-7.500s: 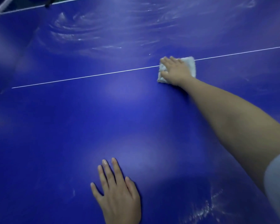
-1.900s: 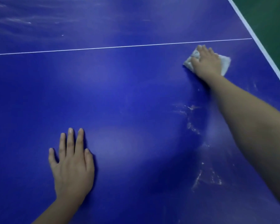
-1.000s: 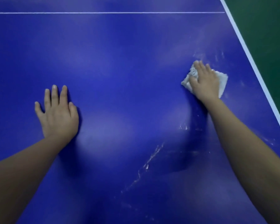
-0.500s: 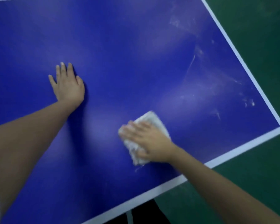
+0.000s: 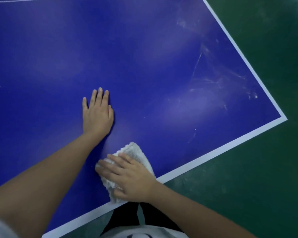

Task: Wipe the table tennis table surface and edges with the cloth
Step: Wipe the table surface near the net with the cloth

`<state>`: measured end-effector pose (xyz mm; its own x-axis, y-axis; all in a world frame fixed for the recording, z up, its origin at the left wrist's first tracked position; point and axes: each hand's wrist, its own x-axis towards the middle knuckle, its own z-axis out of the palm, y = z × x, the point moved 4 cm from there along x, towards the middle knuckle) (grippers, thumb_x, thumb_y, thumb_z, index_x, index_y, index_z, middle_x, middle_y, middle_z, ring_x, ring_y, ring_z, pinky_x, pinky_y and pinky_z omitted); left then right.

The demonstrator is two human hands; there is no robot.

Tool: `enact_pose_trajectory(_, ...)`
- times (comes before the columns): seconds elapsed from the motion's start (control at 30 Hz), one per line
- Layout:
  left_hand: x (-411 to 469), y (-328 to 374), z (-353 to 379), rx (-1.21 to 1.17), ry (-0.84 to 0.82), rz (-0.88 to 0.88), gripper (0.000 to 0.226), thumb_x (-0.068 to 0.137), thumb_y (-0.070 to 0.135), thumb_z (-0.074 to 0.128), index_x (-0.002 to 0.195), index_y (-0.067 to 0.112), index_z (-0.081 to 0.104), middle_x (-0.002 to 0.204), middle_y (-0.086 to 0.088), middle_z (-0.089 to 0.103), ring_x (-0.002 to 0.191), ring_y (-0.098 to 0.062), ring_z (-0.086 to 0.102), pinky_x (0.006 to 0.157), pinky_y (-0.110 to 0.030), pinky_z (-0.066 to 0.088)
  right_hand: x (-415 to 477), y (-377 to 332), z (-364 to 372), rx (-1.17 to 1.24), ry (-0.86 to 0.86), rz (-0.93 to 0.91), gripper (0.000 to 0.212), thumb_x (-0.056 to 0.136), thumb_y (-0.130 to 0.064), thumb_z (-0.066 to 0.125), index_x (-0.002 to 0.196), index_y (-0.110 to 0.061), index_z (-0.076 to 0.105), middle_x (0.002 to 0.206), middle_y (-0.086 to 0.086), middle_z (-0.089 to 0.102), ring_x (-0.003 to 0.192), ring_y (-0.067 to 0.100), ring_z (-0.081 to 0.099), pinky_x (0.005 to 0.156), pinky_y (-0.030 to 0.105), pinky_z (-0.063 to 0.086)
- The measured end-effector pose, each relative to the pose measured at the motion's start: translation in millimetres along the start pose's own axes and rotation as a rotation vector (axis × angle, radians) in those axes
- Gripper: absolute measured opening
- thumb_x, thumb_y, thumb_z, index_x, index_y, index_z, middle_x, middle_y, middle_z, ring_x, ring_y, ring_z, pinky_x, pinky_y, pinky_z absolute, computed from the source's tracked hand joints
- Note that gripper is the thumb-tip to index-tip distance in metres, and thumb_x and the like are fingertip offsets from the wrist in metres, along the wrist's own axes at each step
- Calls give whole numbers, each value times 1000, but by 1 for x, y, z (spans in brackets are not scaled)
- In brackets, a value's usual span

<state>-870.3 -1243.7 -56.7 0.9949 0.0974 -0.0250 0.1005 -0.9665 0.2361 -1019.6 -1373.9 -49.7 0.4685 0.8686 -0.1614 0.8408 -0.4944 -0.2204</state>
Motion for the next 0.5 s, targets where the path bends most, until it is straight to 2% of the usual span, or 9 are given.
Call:
enact_pose_trajectory(0.07, -1, 0, 0, -9, 1, -3, 52, 98, 22, 33, 147, 9, 25, 156, -9, 22, 145, -23, 14, 115, -48, 8, -15, 19, -3, 42, -8, 11, 69, 86, -34, 51, 148, -18, 26, 154, 0, 28, 143, 21, 19, 115, 38, 6)
enact_pose_trajectory(0.13, -2, 1, 1, -6, -3, -7, 52, 98, 22, 32, 147, 9, 24, 156, -9, 21, 145, -24, 13, 115, -48, 7, -40, 56, -11, 42, 6, 134, 67, 82, -30, 48, 146, -18, 33, 151, 1, 34, 141, 22, 28, 113, 39, 17)
enact_pose_trajectory(0.2, -3, 1, 2, 2, -5, -11, 53, 98, 22, 31, 148, 9, 22, 156, -9, 20, 145, -24, 12, 116, -48, 7, -73, 107, -20, 42, 71, 362, 65, 78, -28, 41, 142, -14, 40, 145, 5, 43, 136, 26, 38, 109, 40, 28)
enact_pose_trajectory(0.27, -3, 2, 2, 6, -8, -17, 53, 97, 22, 31, 148, 8, 22, 156, -10, 20, 145, -24, 12, 116, -49, 7, -111, 159, -27, 110, 170, 668, 63, 82, -30, 31, 141, -12, 40, 145, 9, 43, 136, 31, 37, 109, 40, 25)
enact_pose_trajectory(0.33, -4, 4, 1, 7, -12, -15, 54, 97, 21, 31, 148, 8, 22, 156, -10, 20, 145, -25, 12, 116, -50, 8, -147, 198, -30, 139, 281, 1004, 66, 84, -38, 22, 144, -13, 36, 148, 8, 38, 139, 28, 30, 113, 39, 18)
enact_pose_trajectory(0.43, -3, 4, 0, 11, -10, -18, 54, 96, 21, 32, 147, 8, 23, 156, -10, 21, 145, -25, 13, 115, -50, 8, -163, 213, -25, 188, 388, 1406, 57, 92, -33, 38, 146, -18, 31, 153, 4, 30, 143, 24, 22, 116, 39, 14)
enact_pose_trajectory(0.5, -4, 5, -1, 15, -10, -20, 54, 95, 21, 33, 147, 7, 25, 155, -11, 22, 145, -25, 15, 115, -50, 9, -135, 197, -28, 150, 400, 1470, 53, 91, -25, 43, 143, -14, 35, 146, 10, 39, 135, 30, 34, 111, 41, 25)
